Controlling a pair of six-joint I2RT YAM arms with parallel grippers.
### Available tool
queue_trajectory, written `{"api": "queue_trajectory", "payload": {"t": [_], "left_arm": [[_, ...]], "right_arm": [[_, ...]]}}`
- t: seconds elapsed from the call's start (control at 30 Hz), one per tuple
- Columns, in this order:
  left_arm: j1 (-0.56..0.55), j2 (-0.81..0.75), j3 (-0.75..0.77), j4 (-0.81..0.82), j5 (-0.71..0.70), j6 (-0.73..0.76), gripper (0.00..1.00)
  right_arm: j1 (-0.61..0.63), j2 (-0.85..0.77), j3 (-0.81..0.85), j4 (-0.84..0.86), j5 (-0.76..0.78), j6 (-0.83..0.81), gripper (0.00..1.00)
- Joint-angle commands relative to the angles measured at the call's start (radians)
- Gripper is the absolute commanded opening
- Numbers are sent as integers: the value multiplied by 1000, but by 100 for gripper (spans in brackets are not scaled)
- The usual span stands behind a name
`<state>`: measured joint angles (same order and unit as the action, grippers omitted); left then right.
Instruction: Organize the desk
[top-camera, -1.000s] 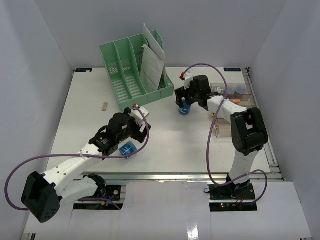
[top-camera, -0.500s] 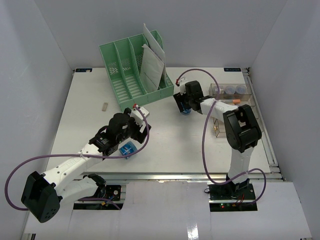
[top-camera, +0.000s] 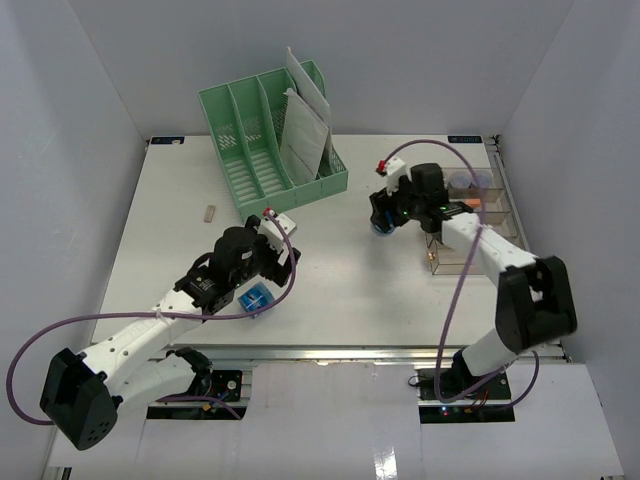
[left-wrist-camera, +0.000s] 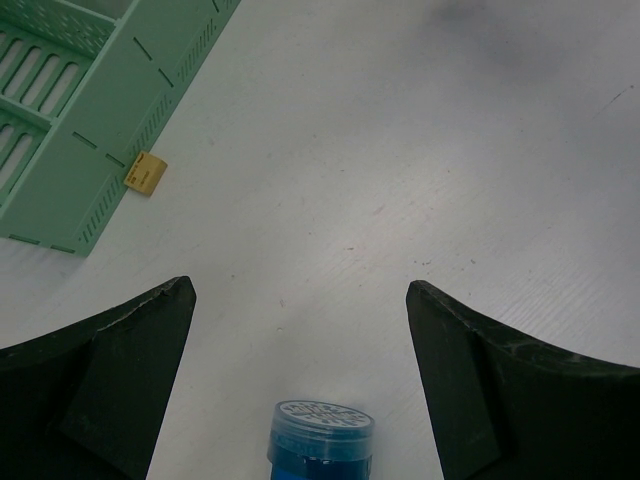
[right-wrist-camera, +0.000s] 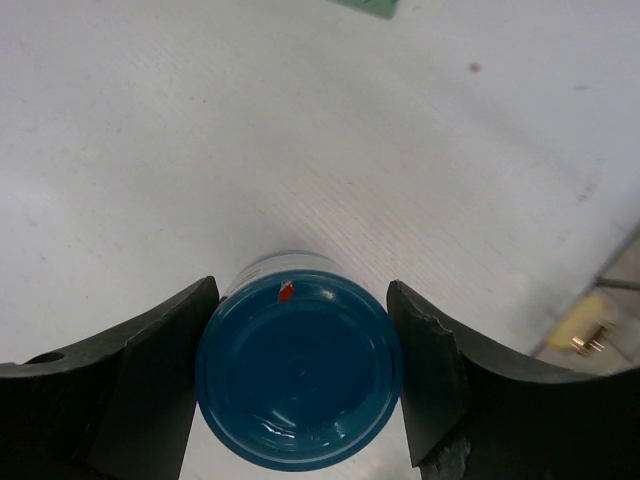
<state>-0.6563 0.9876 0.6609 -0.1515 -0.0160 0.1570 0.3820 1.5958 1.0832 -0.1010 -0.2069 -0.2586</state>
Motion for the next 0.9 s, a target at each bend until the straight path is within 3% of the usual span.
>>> {"api": "queue_trajectory", "payload": {"t": [0.0,0.3,0.5,0.87], "left_arm": [[3,-42,-4,0,2,-4,98],[3,-50,-3,2,15,-7,98],[3,-57,-3,3,14,-8,98],[3,-56,-3,4,48,-7,98]], "right_arm": [[-151,-238,-89,154,-80,3,8],[-479,-414,-288,290,18,94,8],[-656,-305,-274,332,-52,158,8],[-874,-76,-210,369,-142,210,8]]}}
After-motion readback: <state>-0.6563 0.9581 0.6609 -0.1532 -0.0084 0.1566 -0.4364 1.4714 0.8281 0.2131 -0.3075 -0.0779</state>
